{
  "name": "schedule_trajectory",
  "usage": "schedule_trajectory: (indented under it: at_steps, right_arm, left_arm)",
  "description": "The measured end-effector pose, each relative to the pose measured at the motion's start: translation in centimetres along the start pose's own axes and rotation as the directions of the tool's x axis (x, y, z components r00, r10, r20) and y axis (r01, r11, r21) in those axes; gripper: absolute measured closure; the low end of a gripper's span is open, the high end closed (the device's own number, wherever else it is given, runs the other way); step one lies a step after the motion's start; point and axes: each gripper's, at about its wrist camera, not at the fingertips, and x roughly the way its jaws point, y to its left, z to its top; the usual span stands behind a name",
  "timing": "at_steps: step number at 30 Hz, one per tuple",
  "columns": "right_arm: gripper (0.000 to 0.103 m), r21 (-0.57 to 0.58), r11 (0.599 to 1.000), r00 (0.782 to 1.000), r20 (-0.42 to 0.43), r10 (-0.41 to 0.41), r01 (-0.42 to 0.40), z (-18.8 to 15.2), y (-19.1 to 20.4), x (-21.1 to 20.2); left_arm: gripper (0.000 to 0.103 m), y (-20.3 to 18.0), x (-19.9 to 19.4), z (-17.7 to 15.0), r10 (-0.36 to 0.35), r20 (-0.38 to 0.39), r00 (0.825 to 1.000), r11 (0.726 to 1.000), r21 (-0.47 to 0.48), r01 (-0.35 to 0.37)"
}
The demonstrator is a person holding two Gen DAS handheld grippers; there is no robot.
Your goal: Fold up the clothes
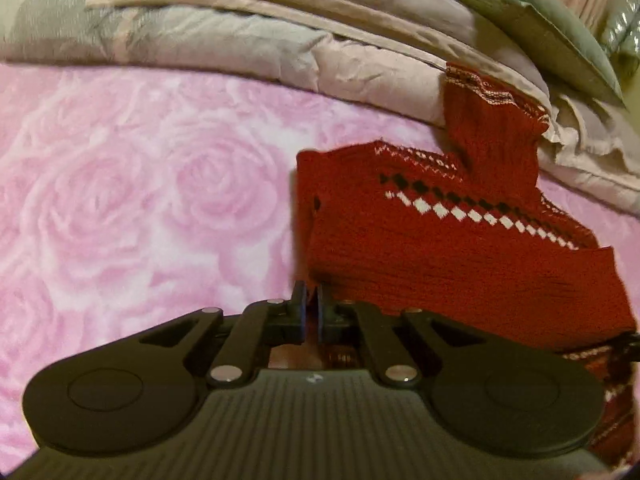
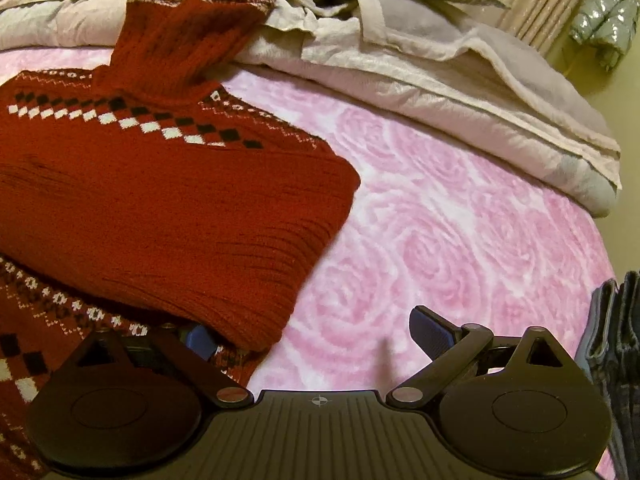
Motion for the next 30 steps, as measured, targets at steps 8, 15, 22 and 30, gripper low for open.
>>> schedule_trajectory:
  at_steps: [8, 15, 22, 30]
  right_arm:
    - [0.019, 0.166, 0.972, 0.986, 0.043, 0.159, -0.164, 1.0, -2.7, -4.3]
    - [0.050, 0.296, 0.903, 0.950, 0.074, 0.303, -0.311, 4.0, -2.3, -0.8]
    - [0.050, 0.373, 0.873, 0.943, 0.012, 0.333, -0.313, 4.7, -4.2, 2.6]
    - [0.050, 0.502, 0.742, 0.888, 0.135, 0.439, -0.443, 11.4, -7.6, 5.6]
  left_arm:
    - [0.098, 0.4, -2.8, 2.2, -0.024, 0.080, 0.996, 1.000, -0.007, 0.024]
    - [0.099, -2.2, 3.9, 1.6, -0.084, -0.056, 0.995, 0.990, 0.111, 0.089]
    - [0.098, -0.9, 4.0, 4.5, -0.113, -0.051, 0.992, 0.993, -0.025, 0.112]
    - [0.065, -4.4, 6.4, 12.5, -0.251, -0.019, 0.968, 0.962, -0.119, 0.247]
